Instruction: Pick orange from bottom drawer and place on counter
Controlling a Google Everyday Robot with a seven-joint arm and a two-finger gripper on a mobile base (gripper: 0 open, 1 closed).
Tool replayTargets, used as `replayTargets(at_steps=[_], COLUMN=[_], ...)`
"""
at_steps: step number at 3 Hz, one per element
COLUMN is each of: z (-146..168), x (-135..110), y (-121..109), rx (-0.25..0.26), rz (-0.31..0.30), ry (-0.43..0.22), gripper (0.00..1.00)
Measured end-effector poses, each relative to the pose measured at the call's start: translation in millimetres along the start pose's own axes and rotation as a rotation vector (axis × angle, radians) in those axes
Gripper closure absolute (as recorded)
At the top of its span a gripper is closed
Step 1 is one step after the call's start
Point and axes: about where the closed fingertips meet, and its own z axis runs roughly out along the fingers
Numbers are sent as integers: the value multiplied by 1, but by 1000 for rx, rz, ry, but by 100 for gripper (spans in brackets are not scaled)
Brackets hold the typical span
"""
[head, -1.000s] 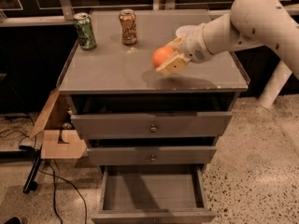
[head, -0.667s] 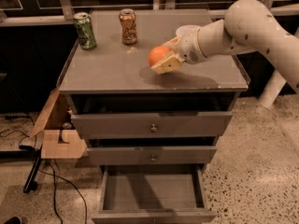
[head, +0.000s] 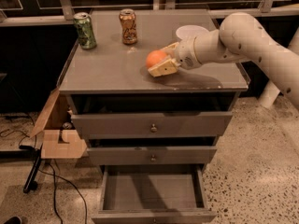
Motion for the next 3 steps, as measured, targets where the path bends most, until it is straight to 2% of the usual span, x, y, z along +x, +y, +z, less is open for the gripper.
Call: replayTargets(at_steps=[1,2,3], z=[0,0,0], x=[0,0,0], y=[0,0,0], rx=[0,0,0], rz=[0,0,0], ry=[0,0,0], gripper=[92,74,50])
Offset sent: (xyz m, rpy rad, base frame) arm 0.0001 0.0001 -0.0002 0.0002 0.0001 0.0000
